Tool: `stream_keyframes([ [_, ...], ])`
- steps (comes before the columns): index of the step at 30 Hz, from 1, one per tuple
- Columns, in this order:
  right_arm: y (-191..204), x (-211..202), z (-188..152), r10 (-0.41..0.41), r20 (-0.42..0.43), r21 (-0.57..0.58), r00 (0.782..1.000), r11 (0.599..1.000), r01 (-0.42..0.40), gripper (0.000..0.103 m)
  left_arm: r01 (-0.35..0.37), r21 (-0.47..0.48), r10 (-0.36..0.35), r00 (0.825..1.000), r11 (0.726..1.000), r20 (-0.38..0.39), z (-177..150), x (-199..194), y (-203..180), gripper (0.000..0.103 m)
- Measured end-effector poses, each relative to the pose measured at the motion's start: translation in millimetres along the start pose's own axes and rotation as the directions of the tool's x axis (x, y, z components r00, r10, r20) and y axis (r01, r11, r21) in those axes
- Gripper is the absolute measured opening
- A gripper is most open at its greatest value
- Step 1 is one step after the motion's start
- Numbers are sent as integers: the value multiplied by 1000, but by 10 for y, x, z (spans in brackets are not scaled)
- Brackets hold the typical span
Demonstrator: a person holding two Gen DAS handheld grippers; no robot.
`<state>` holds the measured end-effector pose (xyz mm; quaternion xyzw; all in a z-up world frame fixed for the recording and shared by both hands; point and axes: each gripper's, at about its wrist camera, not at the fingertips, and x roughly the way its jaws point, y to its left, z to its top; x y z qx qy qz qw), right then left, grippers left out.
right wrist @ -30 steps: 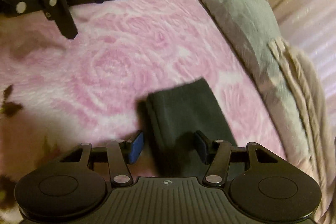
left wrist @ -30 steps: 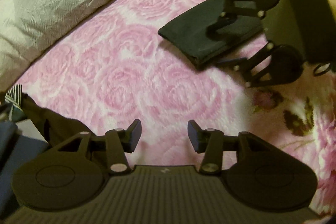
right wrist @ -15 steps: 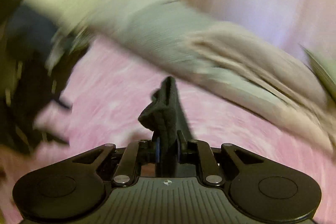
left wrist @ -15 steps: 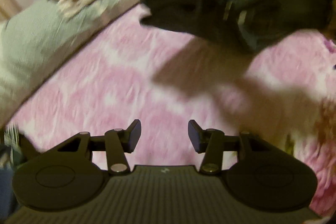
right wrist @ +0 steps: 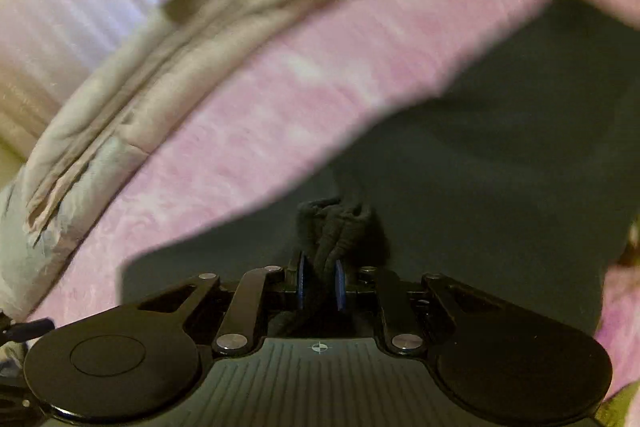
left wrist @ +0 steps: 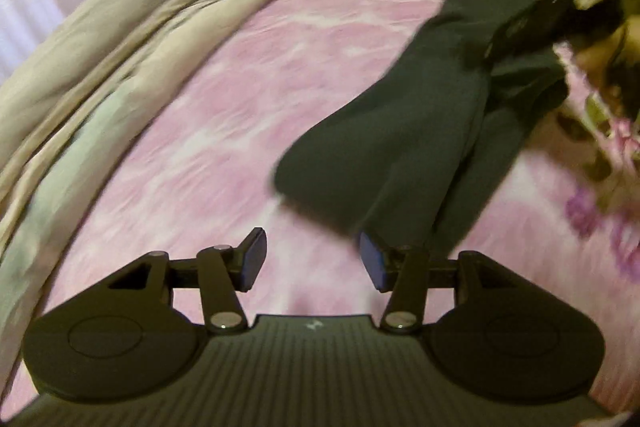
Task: Fold clothes
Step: 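Fold the held strip end over onto the strip with the right gripper, release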
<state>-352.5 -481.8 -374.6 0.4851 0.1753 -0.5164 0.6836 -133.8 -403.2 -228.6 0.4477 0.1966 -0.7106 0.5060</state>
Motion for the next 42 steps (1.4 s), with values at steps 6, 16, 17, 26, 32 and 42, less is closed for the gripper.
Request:
stream_keyframes([
  [6, -97, -221, 185, 108, 53, 16, 993, 994, -109, 14, 65, 84, -62, 997, 994, -35, 480, 345, -353, 47],
  [16, -430, -217, 223, 17, -17, 54, 1000, 998, -16, 46, 102, 74, -92, 988, 992, -127, 549, 690, -358, 48],
  [17, -435, -285, 232, -10, 6, 51, 1000, 999, 10, 46, 98, 66, -89, 988, 993, -125, 551, 694, -338, 48],
  [26, -44, -141, 172, 92, -7, -185, 996, 978, -91, 45, 120, -154, -139, 983, 981, -117, 420, 802, 24, 48],
  [32, -67, 105, 107, 25, -80, -243, 997, 969, -43, 45, 145, -240, -172, 980, 960, -96, 348, 860, 187, 48],
  [42, 185, 171, -128, 12, -98, -272, 995, 962, -38, 46, 88, -354, -143, 981, 931, -132, 157, 1048, 517, 52],
])
